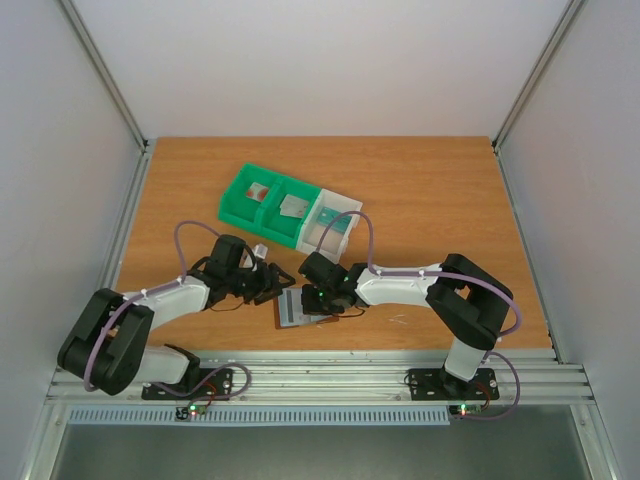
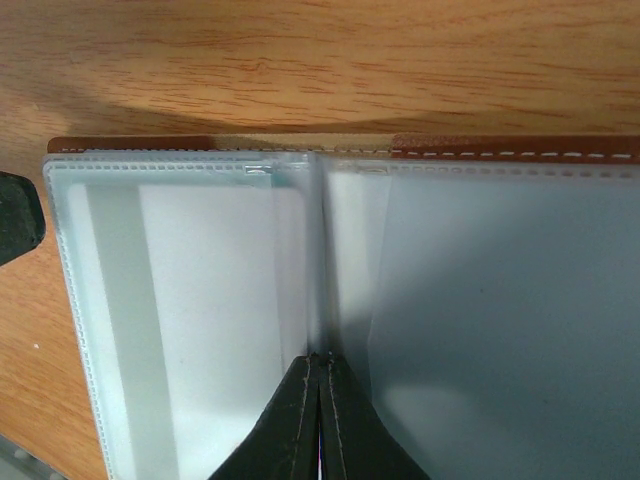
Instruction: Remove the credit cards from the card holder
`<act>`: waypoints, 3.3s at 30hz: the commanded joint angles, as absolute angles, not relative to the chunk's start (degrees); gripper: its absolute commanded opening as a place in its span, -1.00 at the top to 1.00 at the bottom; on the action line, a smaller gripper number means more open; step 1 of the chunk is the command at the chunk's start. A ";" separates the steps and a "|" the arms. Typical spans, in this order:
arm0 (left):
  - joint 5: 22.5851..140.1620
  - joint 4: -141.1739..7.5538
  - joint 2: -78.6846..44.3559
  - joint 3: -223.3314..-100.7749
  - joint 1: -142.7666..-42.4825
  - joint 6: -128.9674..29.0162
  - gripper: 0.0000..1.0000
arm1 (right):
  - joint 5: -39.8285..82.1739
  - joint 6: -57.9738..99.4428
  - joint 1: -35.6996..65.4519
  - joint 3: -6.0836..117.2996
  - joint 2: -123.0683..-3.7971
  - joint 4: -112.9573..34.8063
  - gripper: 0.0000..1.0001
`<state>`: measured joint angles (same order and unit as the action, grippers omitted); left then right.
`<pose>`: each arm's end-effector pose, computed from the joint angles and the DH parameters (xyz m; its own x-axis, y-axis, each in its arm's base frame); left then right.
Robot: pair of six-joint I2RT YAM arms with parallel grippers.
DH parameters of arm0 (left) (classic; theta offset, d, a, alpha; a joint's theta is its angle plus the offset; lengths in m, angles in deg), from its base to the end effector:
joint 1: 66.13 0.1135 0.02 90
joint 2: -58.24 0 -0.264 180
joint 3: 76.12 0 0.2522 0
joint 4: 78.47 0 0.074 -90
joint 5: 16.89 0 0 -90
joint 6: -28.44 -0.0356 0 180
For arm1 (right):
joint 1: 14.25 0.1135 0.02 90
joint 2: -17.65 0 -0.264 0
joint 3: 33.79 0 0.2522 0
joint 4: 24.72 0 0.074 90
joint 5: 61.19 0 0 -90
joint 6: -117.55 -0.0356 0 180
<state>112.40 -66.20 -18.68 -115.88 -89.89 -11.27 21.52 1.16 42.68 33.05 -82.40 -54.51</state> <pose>0.1989 -0.1122 0.1412 -0.9740 -0.2217 -0.0455 -0.0948 0.5820 -0.8077 0.1745 0.2762 0.1379 -0.8190 -0.4497 -0.3564 -0.5567 0.7735 0.3031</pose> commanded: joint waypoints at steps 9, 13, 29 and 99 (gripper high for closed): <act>112.03 -68.10 -19.53 -115.35 -90.12 -12.30 -0.18 | 23.42 0.40 43.14 31.39 -83.75 -55.55 0.95; 111.97 -68.11 -19.89 -115.46 -90.12 -12.32 -0.17 | 23.43 0.31 43.14 31.23 -83.77 -55.23 0.95; 114.54 -72.94 -22.33 -115.37 -90.56 -10.26 -0.12 | 23.26 0.31 43.10 31.00 -83.69 -54.48 0.95; 115.91 -81.19 -23.81 -119.15 -99.32 -0.15 0.24 | 37.17 2.28 42.79 25.70 -60.33 -62.48 0.59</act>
<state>115.07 -76.24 -23.23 -117.83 -98.94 -0.45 36.15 1.35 42.65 25.71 -61.55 -62.29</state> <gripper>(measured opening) 0.375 0.202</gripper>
